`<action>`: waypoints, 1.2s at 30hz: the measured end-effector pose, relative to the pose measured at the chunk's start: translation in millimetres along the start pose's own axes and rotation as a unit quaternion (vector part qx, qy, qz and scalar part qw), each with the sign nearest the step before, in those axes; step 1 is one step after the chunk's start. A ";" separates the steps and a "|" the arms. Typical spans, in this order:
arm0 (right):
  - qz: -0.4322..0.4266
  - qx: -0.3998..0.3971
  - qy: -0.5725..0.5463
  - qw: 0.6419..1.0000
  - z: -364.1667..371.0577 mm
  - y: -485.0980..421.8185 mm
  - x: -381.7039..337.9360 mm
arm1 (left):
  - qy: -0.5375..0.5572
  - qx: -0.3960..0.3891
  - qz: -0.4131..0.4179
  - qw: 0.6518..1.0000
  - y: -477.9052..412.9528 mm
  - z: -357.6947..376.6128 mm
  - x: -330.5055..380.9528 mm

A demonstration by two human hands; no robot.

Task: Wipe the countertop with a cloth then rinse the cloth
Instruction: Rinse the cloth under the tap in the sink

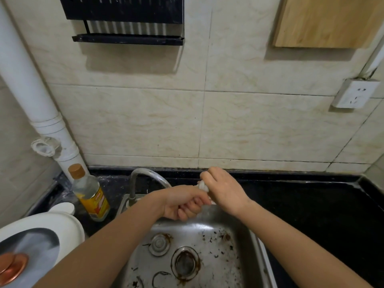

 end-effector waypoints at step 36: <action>0.413 -0.202 -0.567 0.684 -5.7 19.0 3.9 | -0.459 0.363 0.269 0.765 24.8 -20.8 28.2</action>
Point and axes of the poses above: each hand's wrist, its own y-axis away from the middle knuckle, its own z-axis out of the palm, x = y × z, the point moved 4 cm from there along -y, towards the middle knuckle, and after that the axes turned 9 degrees about -z, right-handed, at the moved point
